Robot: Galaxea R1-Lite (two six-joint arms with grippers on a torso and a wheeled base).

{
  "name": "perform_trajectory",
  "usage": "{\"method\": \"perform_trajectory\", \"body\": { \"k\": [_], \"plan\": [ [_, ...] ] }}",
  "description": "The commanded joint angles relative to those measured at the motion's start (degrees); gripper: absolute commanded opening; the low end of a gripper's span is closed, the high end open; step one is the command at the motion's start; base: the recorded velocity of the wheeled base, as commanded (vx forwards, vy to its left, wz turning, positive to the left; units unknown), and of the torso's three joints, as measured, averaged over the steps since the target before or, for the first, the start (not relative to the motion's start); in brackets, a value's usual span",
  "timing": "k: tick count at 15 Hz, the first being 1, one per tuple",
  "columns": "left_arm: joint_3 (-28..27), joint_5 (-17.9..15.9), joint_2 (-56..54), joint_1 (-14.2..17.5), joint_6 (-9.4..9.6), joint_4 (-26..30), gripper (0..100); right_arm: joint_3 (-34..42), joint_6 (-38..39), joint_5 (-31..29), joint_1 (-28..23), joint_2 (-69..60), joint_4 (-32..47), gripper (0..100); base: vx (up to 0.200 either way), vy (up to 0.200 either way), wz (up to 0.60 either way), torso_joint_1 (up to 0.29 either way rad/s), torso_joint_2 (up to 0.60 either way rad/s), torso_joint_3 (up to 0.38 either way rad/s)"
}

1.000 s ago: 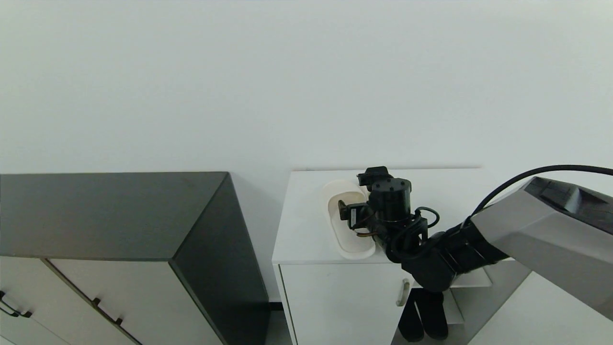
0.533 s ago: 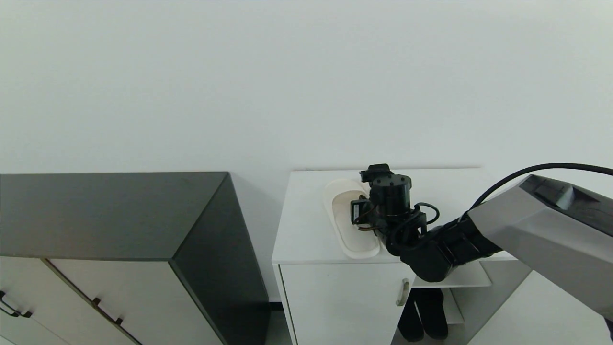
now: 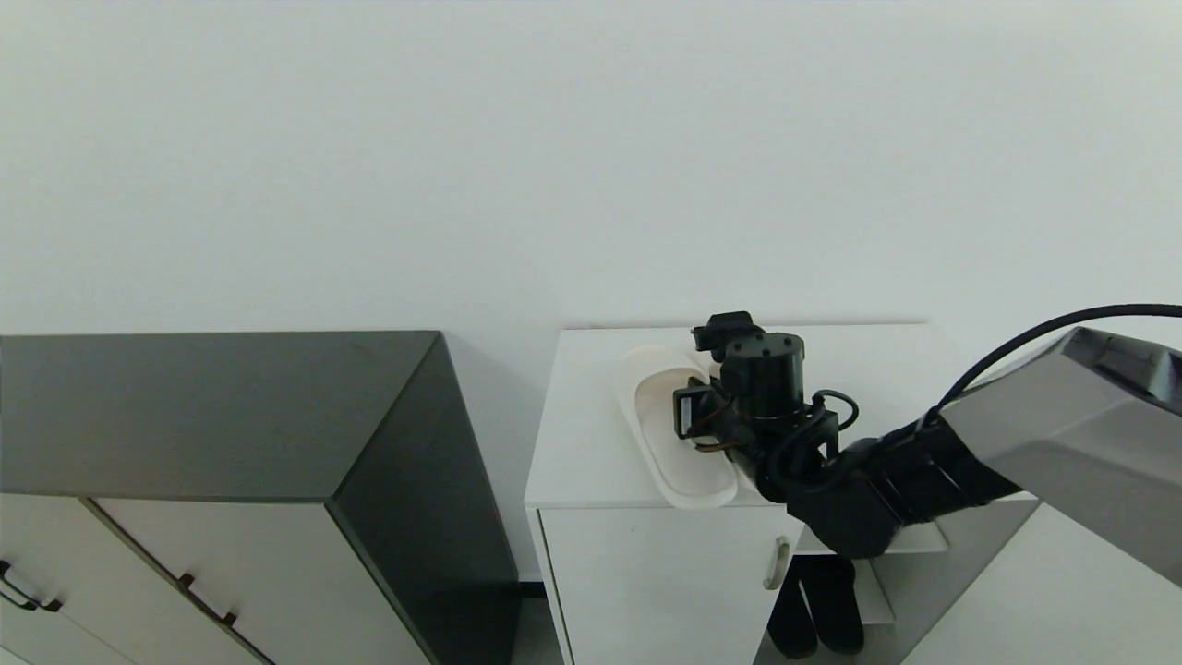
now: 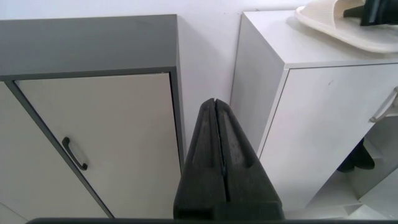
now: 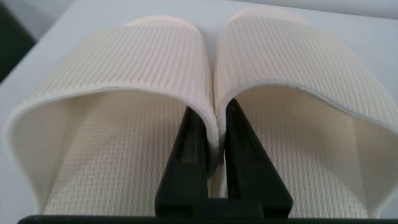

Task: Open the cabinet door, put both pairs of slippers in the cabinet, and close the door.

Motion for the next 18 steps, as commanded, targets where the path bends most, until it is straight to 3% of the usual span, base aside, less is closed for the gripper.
{"method": "perform_trajectory", "body": {
  "k": [1,5,7,14,18],
  "plan": [
    [0.0,0.01,0.07,0.01,0.02,-0.01,0,7.93,0.08,1.3,2.95,-8.93,-0.07,0,0.0,0.0,0.0,0.0,0.0,0.0],
    [0.0,0.01,0.07,0.01,0.11,-0.01,0,23.05,0.69,2.01,6.46,-19.65,-0.42,0,0.0,0.0,0.0,0.0,0.0,0.0],
    [0.0,0.01,0.07,0.01,0.11,-0.01,0,27.09,0.69,2.09,8.13,-22.64,-0.42,0,0.0,0.0,0.0,0.0,0.0,0.0],
    [0.0,-0.08,0.07,0.01,0.28,-0.01,0,26.92,1.39,1.92,9.01,-21.68,-0.68,0,0.0,0.0,0.0,0.0,0.0,0.0],
    [0.0,-0.17,0.07,0.01,0.28,-0.01,0,26.83,1.39,1.92,9.01,-21.59,-0.68,0,-0.2,0.0,0.0,0.011,0.0,0.002]
  ]
}}
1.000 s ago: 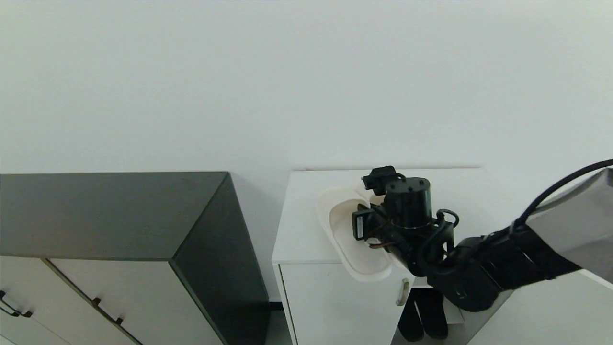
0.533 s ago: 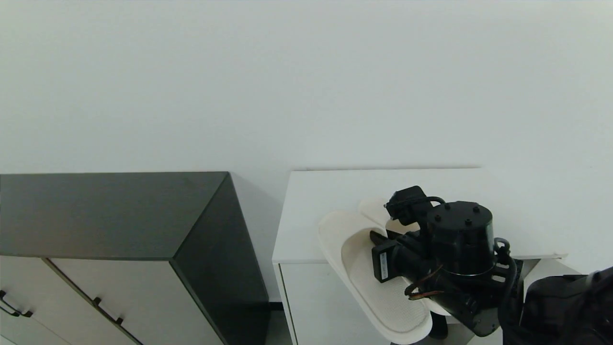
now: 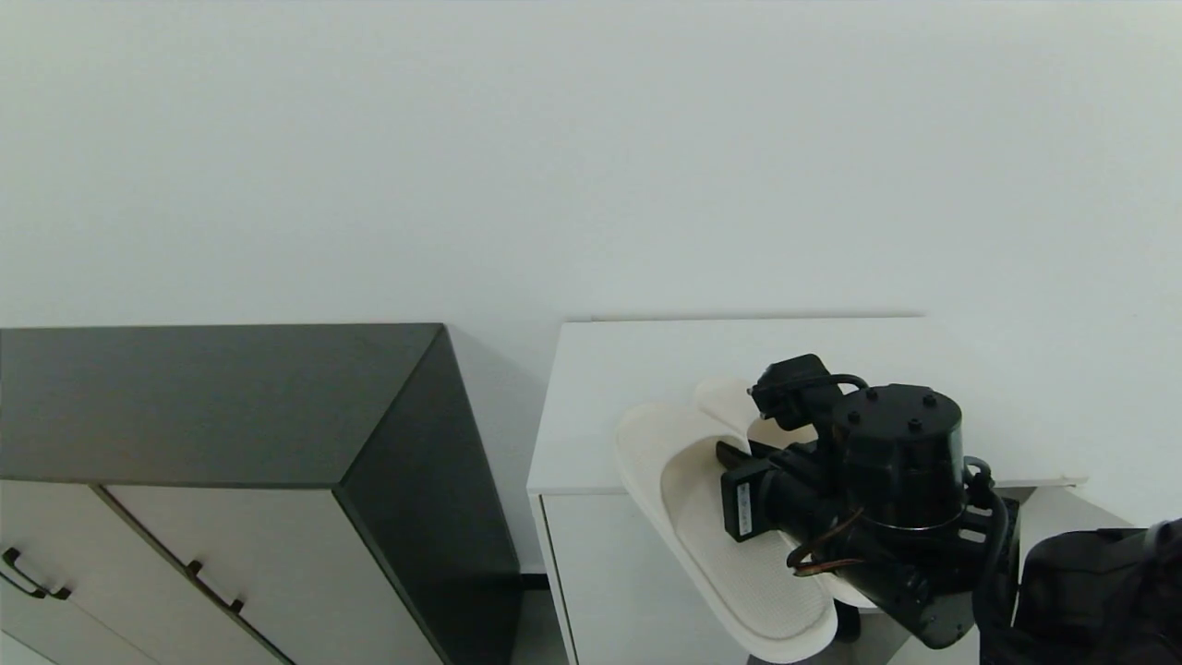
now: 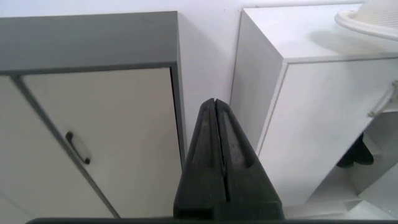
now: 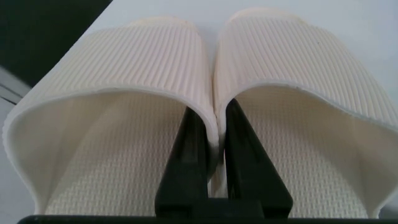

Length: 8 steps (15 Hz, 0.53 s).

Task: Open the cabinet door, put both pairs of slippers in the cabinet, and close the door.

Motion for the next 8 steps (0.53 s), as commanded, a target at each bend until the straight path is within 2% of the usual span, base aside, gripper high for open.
{"method": "perform_trajectory", "body": {
  "k": [1,8],
  "plan": [
    [0.0,-0.01,0.07,-0.01,0.01,-0.01,0,-0.04,-0.01,-0.07,0.03,0.07,-0.05,0,-0.2,0.0,0.0,0.002,0.0,-0.002],
    [0.0,-0.01,0.07,-0.01,0.01,-0.01,0,-0.13,-0.01,-0.07,-0.06,0.07,-0.05,0,-0.2,0.0,0.0,-0.004,0.0,0.004]
  ]
}}
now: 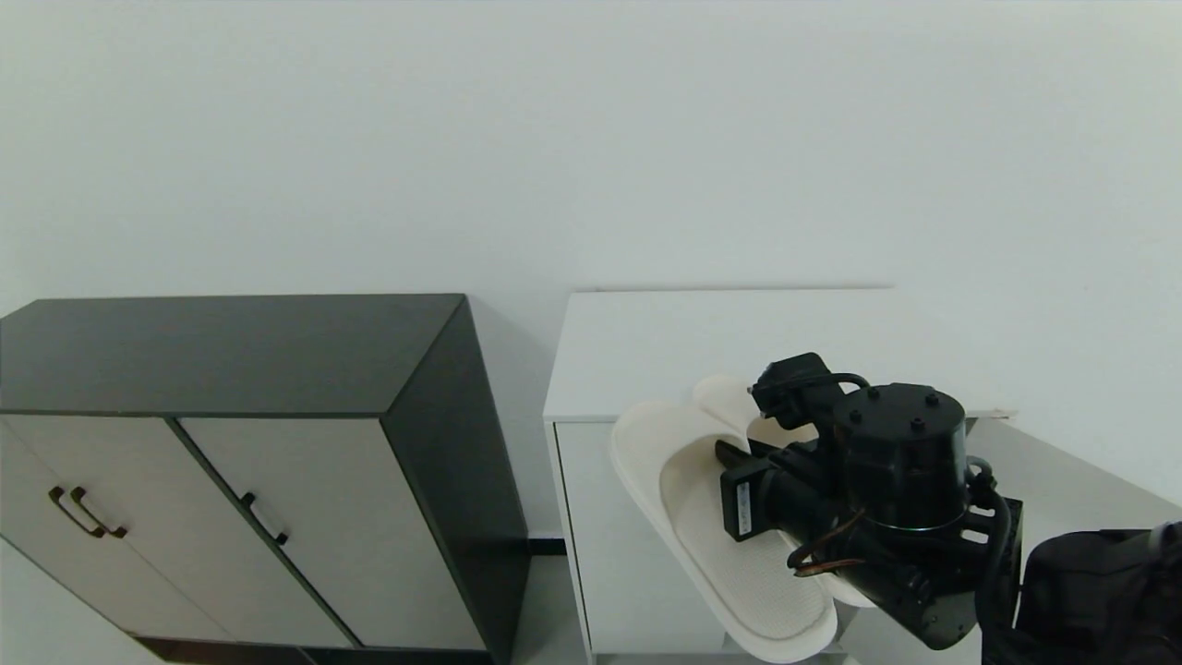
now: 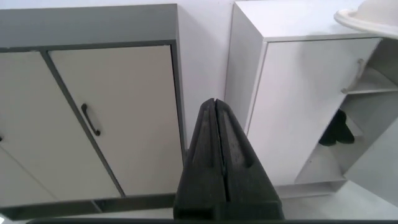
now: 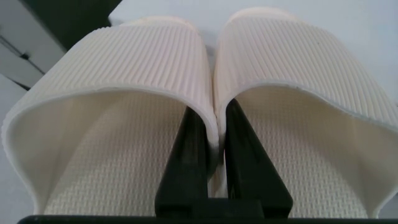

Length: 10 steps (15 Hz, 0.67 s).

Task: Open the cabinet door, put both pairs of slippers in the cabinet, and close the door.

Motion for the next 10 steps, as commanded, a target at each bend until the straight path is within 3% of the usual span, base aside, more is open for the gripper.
{"method": "perform_trajectory", "body": {
  "k": [1,2,10],
  "plan": [
    [0.0,0.0,0.07,0.02,-0.01,-0.01,0,0.12,0.08,0.08,0.01,0.12,-0.02,0,-0.2,0.0,0.0,-0.002,0.0,0.002],
    [0.0,0.0,0.07,0.02,-0.01,-0.01,0,0.21,0.17,0.17,0.01,0.12,-0.02,0,-0.2,0.0,0.0,0.002,0.0,0.007],
    [0.0,0.0,0.07,0.02,-0.1,-0.01,0,0.29,0.17,0.17,-0.34,0.12,-0.02,0,0.0,0.0,0.0,0.0,0.0,0.0]
  ]
}}
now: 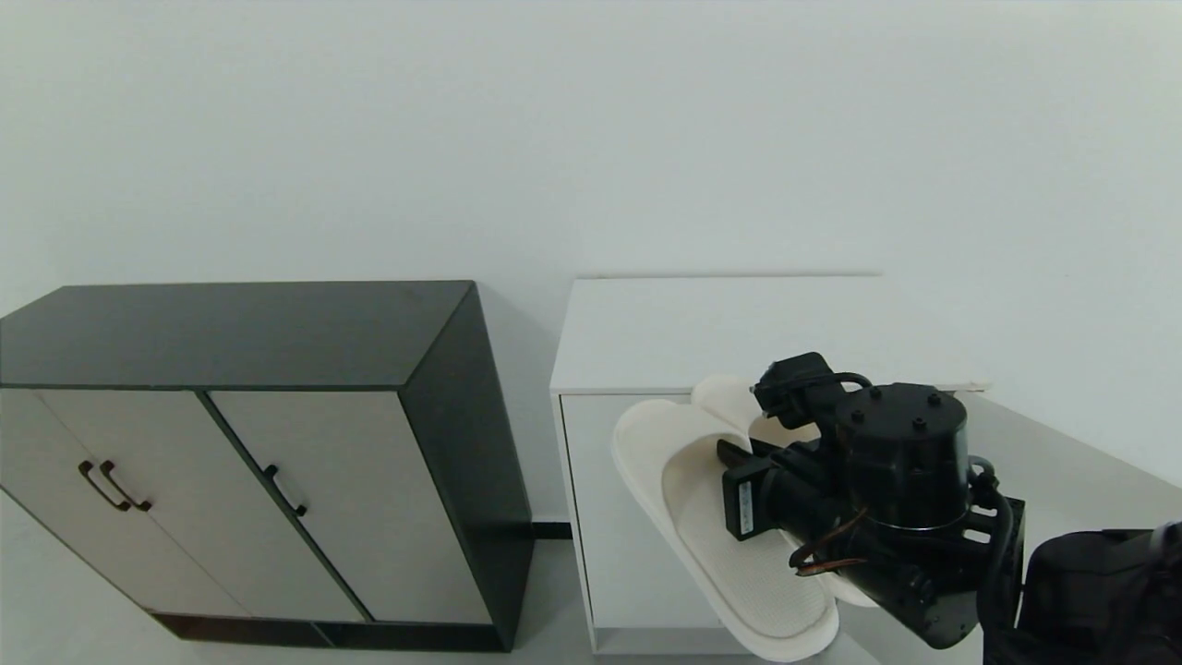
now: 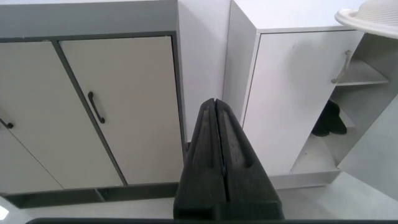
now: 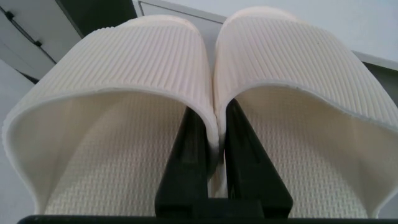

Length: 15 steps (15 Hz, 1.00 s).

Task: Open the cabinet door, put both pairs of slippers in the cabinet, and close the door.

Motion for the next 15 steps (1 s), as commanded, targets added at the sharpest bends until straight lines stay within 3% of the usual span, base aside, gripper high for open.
{"method": "perform_trajectory", "body": {
  "k": [1,2,15],
  "plan": [
    [0.0,-0.01,0.07,0.02,0.0,-0.01,0,0.07,0.0,0.01,-0.3,0.3,0.0,0,0.0,0.0,0.0,0.0,0.0,0.0],
    [0.0,-0.01,0.07,0.02,0.0,-0.01,0,0.07,0.0,0.01,-0.38,0.82,-0.09,0,0.0,0.0,0.0,0.0,0.0,0.0],
    [0.0,-0.01,0.07,0.02,0.0,-0.01,0,0.16,-0.09,-0.17,-0.74,1.61,-1.23,0,0.0,-0.2,0.0,0.002,0.0,0.001]
  ]
}}
